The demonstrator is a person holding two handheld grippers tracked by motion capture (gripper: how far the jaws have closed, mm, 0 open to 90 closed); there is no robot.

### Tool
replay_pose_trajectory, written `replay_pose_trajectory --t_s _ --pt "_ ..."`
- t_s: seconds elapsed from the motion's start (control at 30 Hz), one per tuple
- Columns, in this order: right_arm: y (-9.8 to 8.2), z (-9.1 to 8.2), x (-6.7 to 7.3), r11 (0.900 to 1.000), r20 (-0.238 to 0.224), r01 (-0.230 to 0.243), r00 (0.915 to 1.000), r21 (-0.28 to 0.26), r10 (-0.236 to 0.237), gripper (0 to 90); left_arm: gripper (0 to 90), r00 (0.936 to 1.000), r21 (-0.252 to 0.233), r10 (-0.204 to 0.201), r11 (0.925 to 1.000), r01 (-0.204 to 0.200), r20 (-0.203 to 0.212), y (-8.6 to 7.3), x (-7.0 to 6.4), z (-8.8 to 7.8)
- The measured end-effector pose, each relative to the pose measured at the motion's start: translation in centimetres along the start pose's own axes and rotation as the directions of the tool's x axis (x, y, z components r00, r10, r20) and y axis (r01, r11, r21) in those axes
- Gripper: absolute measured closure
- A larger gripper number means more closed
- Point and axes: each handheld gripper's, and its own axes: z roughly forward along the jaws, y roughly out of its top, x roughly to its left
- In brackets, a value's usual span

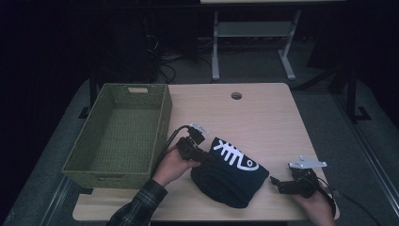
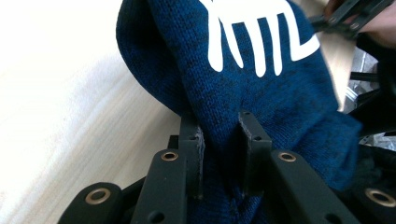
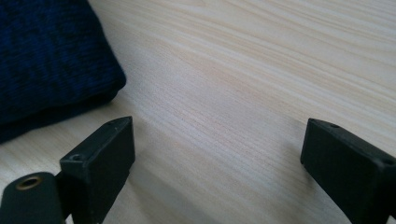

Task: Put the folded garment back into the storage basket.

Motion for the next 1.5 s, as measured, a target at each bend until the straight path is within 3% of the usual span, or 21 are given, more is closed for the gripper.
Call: replay_pose_trajectory --t_s 0.17,0.37,0.53,0.8,1.17,1.5 --pt "0.0 0.0 0.0 1.0 0.0 0.0 1.0 0.0 0.0 9.5 74.9 1.0 0.025 0.008 0.9997 -0.008 -0.003 0.9 -0.5 -0.8" --pt "0.0 0.0 0.0 1.0 0.0 0.0 1.0 0.0 0.0 9.6 74.9 0.9978 0.087 0.065 0.994 -0.066 0.01 2.6 -1.6 -2.2" --pt "0.0 0.0 0.0 1.0 0.0 0.0 1.0 -0.001 0.0 9.6 74.9 0.9964 0.095 0.085 0.9918 -0.085 0.006 3.7 -2.1 -3.5" --pt "0.0 0.0 0.0 1.0 0.0 -0.001 1.0 -0.001 0.001 9.6 74.9 0.996 0.087 0.089 0.9923 -0.088 -0.009 5.0 -2.6 -5.7" --pt "0.0 0.0 0.0 1.0 0.0 -0.001 1.0 -0.002 0.001 9.5 74.5 0.9951 0.066 0.094 0.9936 -0.092 -0.032 5.5 -2.6 -9.0" --pt "0.0 0.0 0.0 1.0 0.0 -0.001 1.0 -0.001 0.001 9.6 74.5 0.9976 0.027 0.054 0.9982 -0.053 -0.043 5.6 -2.4 -12.7"
